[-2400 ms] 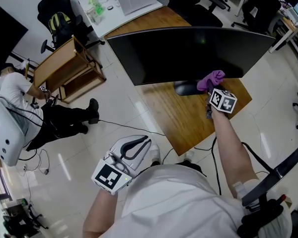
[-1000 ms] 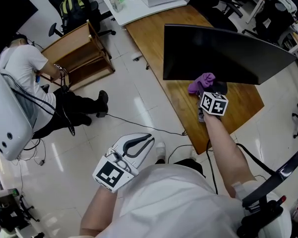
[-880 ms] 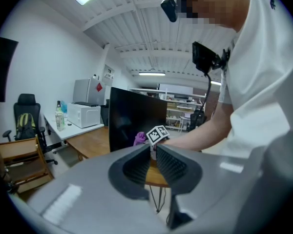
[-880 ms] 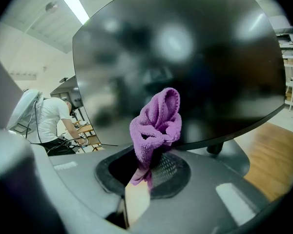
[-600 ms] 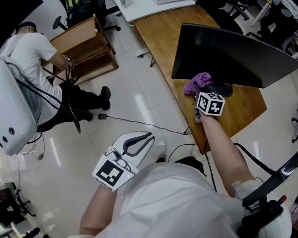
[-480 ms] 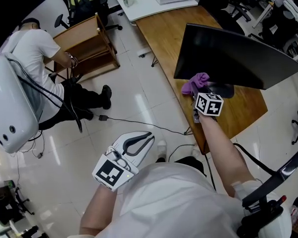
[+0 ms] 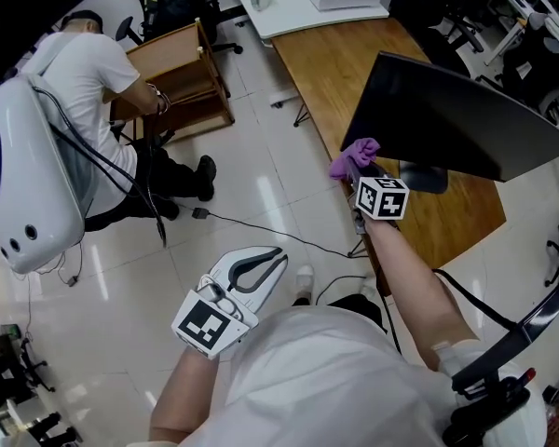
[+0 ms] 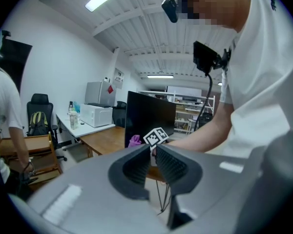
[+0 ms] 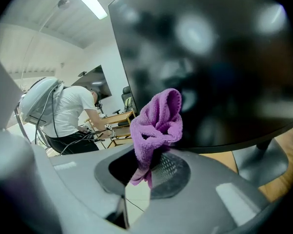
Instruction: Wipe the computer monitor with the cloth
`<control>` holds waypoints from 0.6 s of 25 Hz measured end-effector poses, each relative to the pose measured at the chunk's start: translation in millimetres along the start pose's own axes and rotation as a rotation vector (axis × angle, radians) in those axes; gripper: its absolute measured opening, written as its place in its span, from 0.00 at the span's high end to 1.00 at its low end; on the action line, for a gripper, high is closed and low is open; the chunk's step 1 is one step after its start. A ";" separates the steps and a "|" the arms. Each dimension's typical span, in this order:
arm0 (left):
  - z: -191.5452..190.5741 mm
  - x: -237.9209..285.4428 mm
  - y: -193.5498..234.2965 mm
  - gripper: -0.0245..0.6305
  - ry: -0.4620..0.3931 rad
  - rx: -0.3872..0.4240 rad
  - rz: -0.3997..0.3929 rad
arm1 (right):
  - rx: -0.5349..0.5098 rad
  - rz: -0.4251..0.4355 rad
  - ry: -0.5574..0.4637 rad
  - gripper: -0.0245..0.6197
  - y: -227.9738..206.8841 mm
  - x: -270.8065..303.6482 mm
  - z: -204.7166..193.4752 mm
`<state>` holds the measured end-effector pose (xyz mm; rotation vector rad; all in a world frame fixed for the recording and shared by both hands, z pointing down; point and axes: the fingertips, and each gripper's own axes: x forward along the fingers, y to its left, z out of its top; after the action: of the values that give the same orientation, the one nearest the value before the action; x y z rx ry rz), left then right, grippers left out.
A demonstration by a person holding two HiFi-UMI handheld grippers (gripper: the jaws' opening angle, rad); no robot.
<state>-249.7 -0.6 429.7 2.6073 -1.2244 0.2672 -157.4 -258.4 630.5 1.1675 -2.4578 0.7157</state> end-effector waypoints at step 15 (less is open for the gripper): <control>1.3 -3.6 6.5 0.88 -0.052 -0.011 -0.007 | -0.017 0.072 -0.050 0.89 43.2 -11.7 51.9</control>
<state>-257.0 -2.3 428.4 2.6246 -1.2295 0.1921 -188.3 -257.2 569.3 1.1087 -2.5541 0.6927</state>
